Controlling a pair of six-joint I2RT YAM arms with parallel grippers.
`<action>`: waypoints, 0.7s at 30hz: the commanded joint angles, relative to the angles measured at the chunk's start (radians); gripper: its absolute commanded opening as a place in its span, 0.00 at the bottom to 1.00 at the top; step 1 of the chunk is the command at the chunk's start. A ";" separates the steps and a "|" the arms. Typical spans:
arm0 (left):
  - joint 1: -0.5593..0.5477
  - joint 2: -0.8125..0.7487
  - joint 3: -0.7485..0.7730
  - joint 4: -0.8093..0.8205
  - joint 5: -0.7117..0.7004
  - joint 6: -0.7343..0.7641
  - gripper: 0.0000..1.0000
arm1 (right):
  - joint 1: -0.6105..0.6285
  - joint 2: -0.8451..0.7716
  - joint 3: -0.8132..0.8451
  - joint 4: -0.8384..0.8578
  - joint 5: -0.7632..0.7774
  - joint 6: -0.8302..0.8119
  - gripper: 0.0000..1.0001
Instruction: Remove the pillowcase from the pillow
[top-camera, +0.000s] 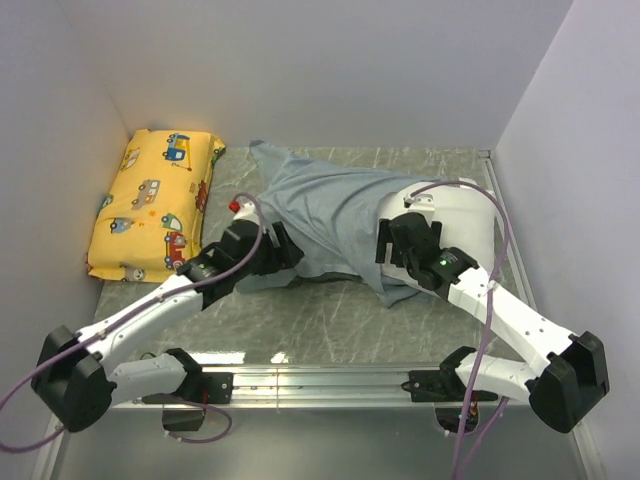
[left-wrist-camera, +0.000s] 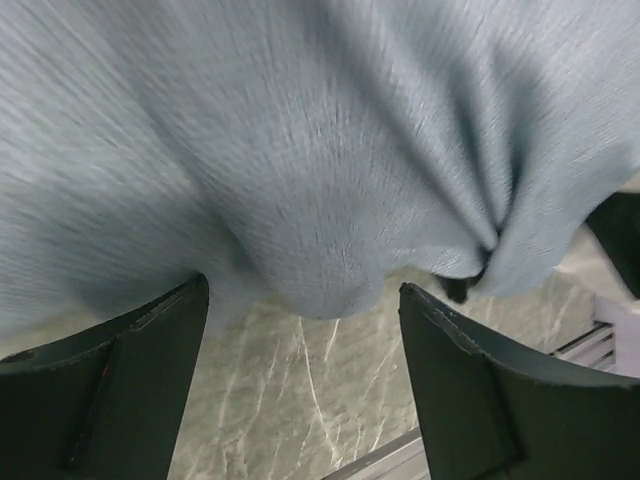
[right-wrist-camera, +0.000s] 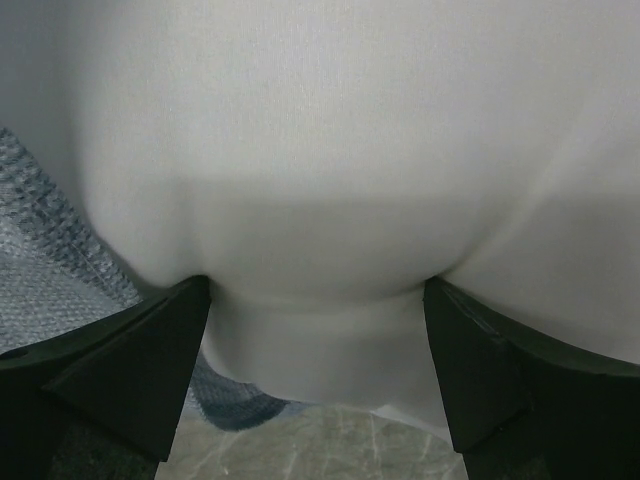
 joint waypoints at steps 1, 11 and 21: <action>-0.065 0.062 -0.013 0.122 -0.100 -0.052 0.82 | -0.001 0.030 -0.008 0.107 -0.020 0.026 0.94; -0.096 0.208 0.093 0.081 -0.367 -0.055 0.15 | -0.001 0.047 0.093 0.052 -0.019 0.006 0.28; 0.071 -0.026 0.283 -0.143 -0.606 0.116 0.01 | -0.005 -0.028 0.466 -0.146 0.046 -0.085 0.06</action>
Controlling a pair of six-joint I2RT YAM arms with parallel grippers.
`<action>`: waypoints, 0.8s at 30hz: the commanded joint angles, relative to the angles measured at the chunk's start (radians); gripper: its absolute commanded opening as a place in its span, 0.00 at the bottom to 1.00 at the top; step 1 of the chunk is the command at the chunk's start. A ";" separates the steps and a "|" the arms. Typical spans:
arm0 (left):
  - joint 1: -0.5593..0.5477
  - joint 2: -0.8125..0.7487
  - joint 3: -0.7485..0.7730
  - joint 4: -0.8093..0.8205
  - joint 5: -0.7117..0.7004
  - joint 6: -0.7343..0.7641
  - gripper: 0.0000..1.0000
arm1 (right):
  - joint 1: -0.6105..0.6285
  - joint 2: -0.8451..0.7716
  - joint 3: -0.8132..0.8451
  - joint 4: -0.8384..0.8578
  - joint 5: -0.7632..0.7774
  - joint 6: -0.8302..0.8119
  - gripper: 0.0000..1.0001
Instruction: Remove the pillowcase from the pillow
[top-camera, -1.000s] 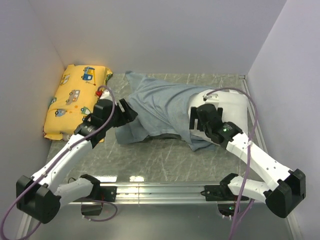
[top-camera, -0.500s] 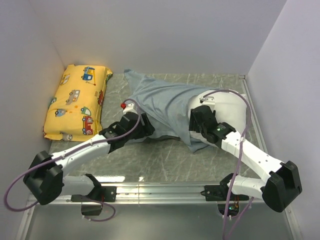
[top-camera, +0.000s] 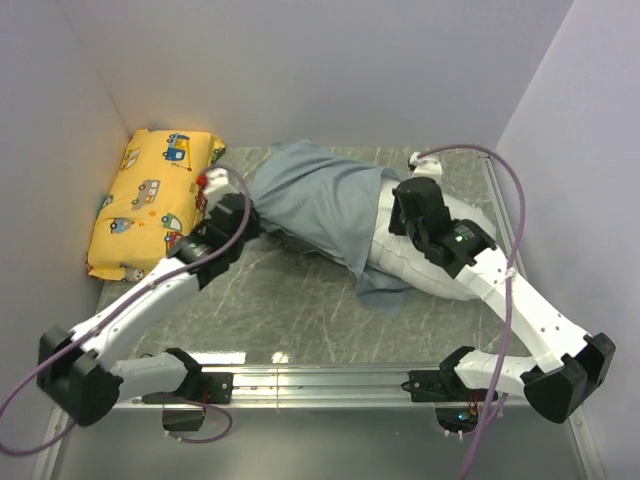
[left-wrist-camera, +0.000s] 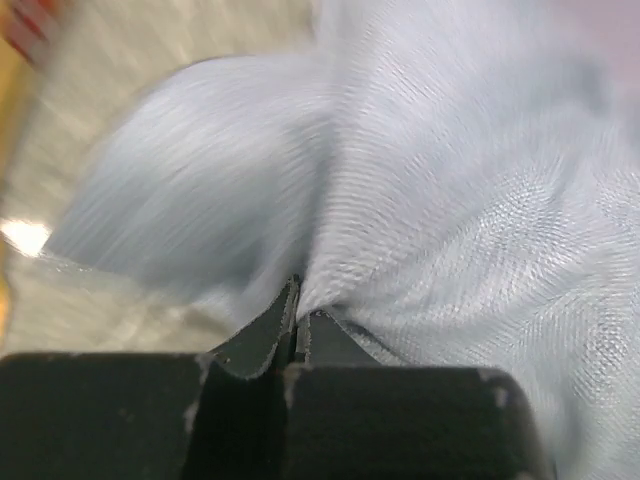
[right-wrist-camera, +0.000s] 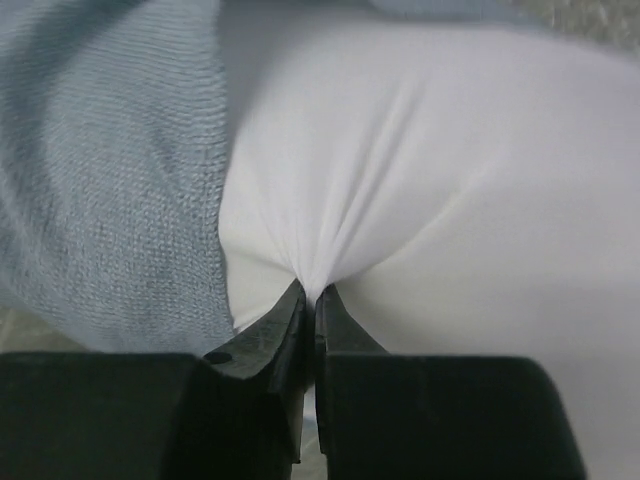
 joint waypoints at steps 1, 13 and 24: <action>0.046 -0.146 0.120 -0.078 -0.211 0.145 0.00 | -0.005 -0.094 0.178 -0.079 0.067 -0.045 0.05; 0.049 -0.060 0.505 -0.069 -0.126 0.319 0.00 | -0.195 0.037 0.050 0.055 -0.187 -0.024 0.06; 0.084 0.264 0.489 0.021 0.040 0.251 0.01 | -0.255 0.499 -0.046 0.258 -0.320 0.015 0.11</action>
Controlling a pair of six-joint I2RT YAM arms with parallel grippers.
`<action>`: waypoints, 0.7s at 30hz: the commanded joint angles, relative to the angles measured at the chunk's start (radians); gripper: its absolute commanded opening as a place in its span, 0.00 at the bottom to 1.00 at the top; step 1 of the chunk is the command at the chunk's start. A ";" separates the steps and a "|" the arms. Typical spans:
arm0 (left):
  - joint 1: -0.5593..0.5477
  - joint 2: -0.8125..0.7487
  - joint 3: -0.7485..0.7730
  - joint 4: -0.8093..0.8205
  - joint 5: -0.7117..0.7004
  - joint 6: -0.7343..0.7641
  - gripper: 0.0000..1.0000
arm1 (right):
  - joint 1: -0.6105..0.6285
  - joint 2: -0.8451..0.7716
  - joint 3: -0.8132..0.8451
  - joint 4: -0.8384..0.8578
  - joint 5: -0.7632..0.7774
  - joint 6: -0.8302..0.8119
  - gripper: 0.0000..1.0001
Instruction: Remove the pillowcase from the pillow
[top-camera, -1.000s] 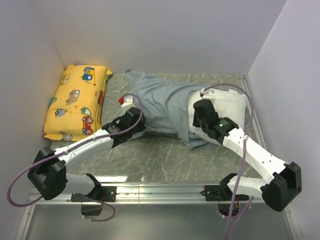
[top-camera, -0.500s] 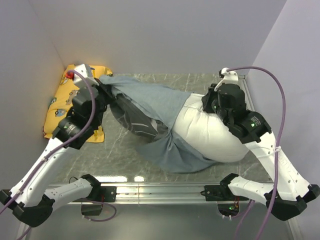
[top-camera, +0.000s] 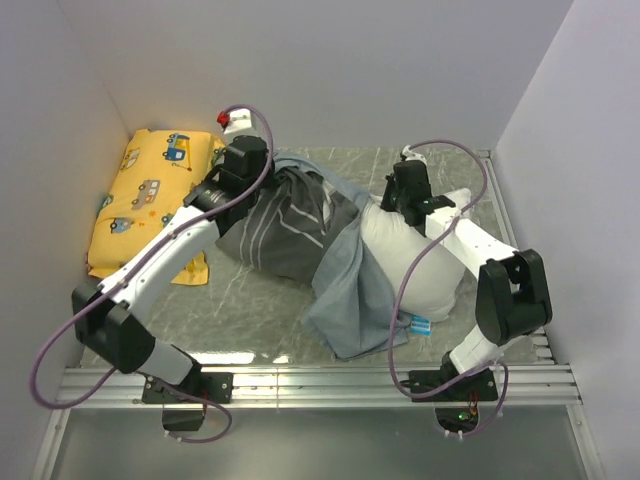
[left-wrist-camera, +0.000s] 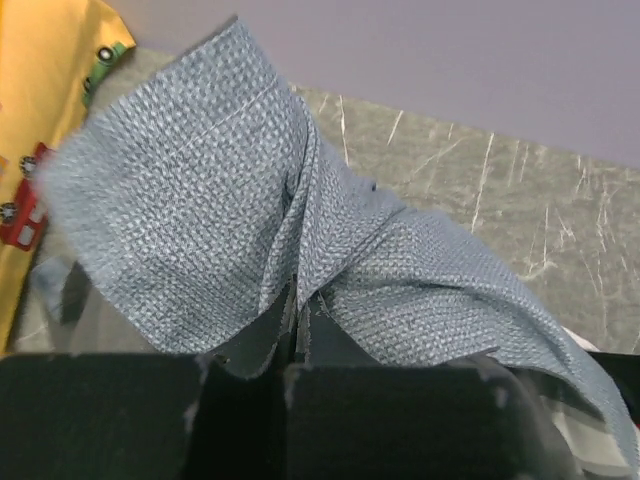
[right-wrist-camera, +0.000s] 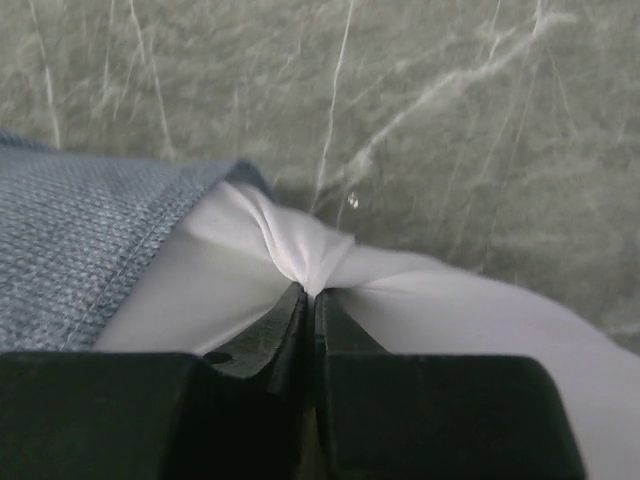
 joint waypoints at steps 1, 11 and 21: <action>0.042 0.020 -0.003 0.097 0.072 -0.033 0.00 | 0.003 0.055 -0.015 -0.110 0.034 -0.005 0.16; 0.114 0.199 0.004 0.139 0.235 -0.113 0.00 | -0.009 -0.118 0.315 -0.263 0.126 -0.028 0.82; 0.148 0.268 -0.019 0.192 0.310 -0.159 0.00 | 0.093 -0.350 0.216 -0.325 0.197 -0.035 0.89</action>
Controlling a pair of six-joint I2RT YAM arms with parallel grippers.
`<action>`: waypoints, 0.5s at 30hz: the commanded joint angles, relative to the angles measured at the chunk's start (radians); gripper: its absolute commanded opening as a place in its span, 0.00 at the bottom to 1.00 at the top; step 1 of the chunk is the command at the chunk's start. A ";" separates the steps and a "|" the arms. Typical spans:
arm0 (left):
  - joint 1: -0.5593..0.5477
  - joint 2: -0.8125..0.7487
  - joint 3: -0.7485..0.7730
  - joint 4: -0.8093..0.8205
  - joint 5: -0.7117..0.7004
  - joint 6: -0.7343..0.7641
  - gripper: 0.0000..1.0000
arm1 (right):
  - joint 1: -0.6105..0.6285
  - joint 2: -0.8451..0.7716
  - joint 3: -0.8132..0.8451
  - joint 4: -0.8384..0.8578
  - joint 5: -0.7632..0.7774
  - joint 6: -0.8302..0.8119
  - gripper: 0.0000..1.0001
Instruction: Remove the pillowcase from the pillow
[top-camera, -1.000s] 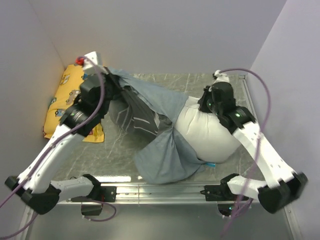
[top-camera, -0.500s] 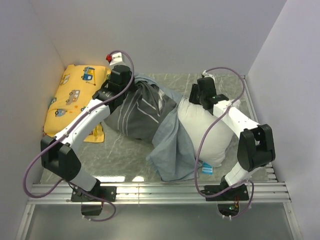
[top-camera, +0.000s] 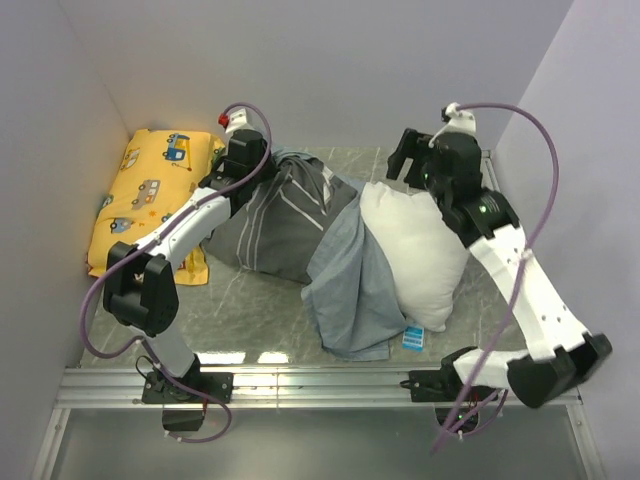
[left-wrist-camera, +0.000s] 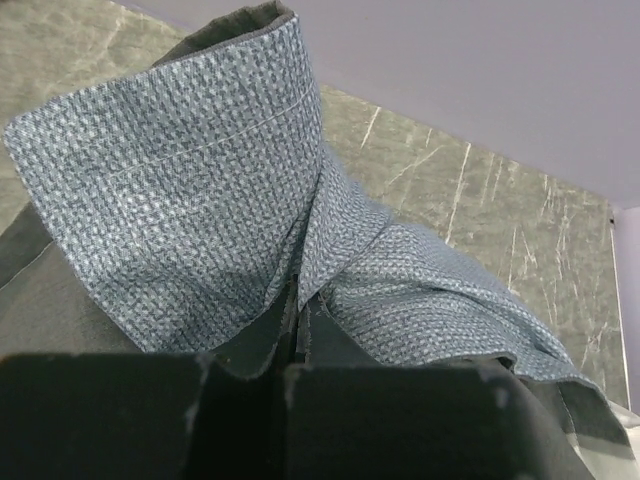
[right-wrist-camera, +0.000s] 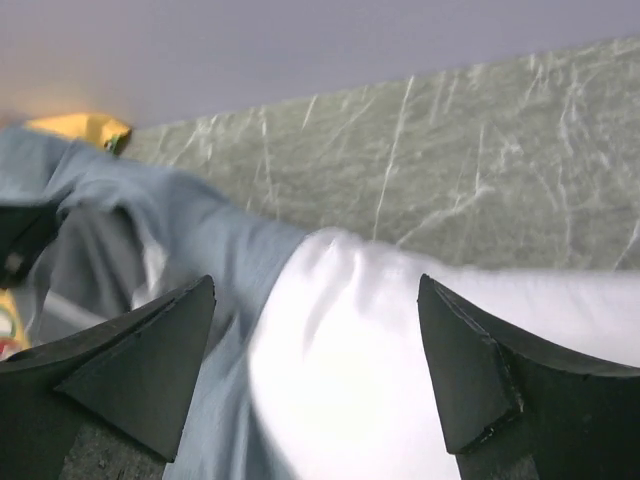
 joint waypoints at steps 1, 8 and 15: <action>-0.002 0.021 -0.014 -0.028 0.064 -0.023 0.01 | 0.044 -0.073 -0.198 -0.022 0.070 0.009 0.89; 0.000 0.020 -0.018 -0.013 0.077 -0.023 0.01 | 0.038 -0.097 -0.498 0.090 0.049 0.081 0.95; 0.000 0.029 0.057 -0.026 0.134 0.020 0.04 | -0.010 0.029 -0.562 0.219 -0.099 0.098 0.73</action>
